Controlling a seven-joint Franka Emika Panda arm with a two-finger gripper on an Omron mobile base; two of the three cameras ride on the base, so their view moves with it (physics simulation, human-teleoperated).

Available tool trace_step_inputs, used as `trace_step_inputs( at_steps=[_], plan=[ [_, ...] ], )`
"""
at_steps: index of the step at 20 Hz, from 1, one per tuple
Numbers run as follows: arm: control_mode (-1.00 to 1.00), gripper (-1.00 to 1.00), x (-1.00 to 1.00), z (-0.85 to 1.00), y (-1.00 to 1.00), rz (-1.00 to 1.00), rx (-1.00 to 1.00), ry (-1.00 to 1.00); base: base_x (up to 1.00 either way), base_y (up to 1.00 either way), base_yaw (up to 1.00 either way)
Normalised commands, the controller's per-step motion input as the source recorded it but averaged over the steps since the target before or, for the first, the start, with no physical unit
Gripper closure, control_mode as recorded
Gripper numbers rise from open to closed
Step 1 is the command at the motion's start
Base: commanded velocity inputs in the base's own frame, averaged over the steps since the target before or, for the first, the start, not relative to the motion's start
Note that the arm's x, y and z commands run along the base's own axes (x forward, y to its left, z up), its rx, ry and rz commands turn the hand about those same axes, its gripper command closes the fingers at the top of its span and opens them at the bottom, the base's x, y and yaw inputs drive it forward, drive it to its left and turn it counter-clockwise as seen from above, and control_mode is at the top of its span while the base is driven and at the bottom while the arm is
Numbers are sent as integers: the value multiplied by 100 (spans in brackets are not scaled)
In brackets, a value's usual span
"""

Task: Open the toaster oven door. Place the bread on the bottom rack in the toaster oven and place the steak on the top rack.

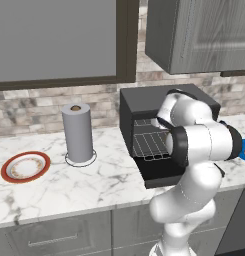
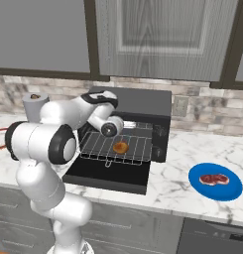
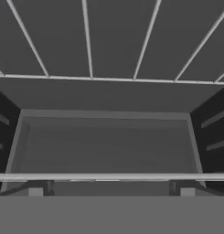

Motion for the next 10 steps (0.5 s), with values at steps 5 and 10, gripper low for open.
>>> trace_step_inputs(
  at_steps=[5, 10],
  plan=[
    [-100, -100, 4, 0, -17, 0, -2, 42, 0, 0, 0],
    [-100, -100, -19, 1, -36, -3, -6, 71, 0, 0, 0]
  ],
)
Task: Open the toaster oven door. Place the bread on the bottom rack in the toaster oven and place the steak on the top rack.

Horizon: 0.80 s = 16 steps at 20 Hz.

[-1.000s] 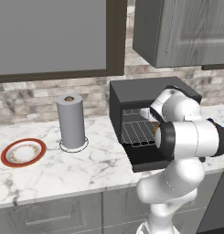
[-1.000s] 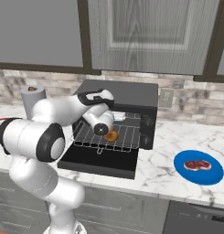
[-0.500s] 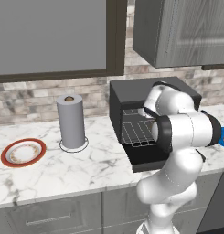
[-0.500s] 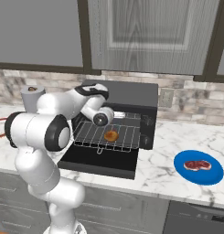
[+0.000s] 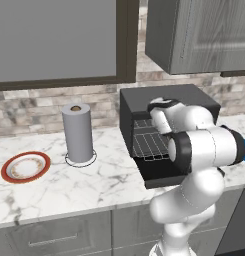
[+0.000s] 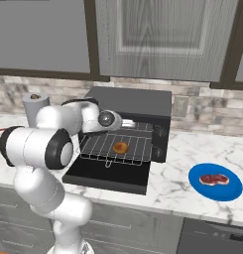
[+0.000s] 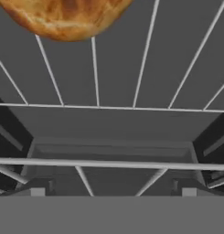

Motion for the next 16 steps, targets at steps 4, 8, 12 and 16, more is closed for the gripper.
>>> trace_step_inputs(
  at_steps=[4, 8, 12, 16],
  plan=[
    [-100, -100, -52, 0, -47, -4, -5, 74, 0, 0, 0],
    [-100, -100, -84, 0, -52, -3, -4, 75, 0, 0, 0],
    [-100, -100, -89, -9, -40, -1, -5, 86, 0, 0, 0],
    [-100, -100, -97, -28, -21, -1, -6, 87, 0, 0, 0]
  ],
)
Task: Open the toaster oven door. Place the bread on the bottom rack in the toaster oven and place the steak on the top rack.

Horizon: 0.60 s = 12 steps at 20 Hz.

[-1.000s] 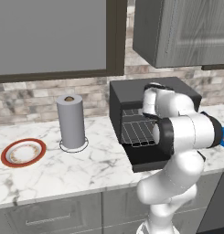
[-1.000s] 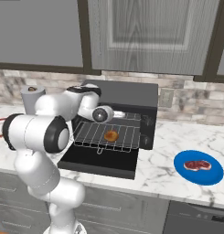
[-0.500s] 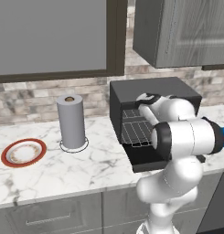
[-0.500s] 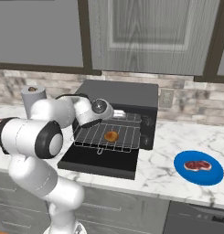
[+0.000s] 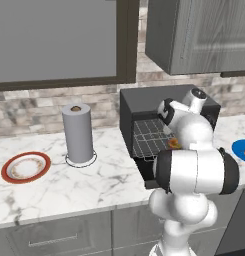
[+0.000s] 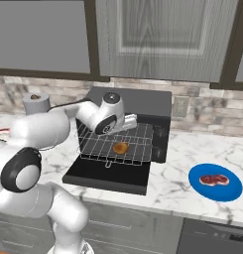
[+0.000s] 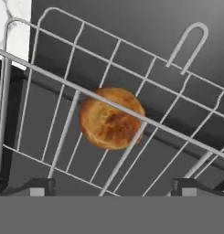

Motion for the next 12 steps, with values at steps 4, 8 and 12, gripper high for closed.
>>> trace_step_inputs(
  at_steps=[4, 8, 12],
  plan=[
    [-100, -100, -100, -57, -5, -7, 0, 83, 0, 0, 0],
    [-100, -100, -100, -81, -11, -11, 0, 74, 0, 0, 0],
    [-100, -100, -100, -11, -39, -14, 17, 35, 0, 0, 0]
  ],
)
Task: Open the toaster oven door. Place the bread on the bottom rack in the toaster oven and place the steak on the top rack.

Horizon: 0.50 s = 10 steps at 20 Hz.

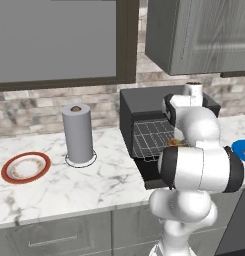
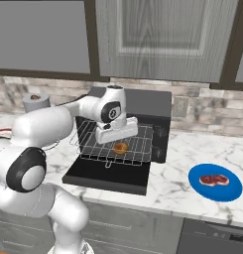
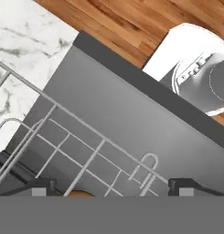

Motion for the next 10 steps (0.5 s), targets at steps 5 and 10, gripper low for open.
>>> trace_step_inputs(
  at_steps=[5, 10],
  plan=[
    [-100, -100, -91, 100, -55, -17, 45, -25, 0, 0, 0],
    [-100, -100, -36, 60, -55, -15, 16, 0, 0, 0, 0]
  ],
)
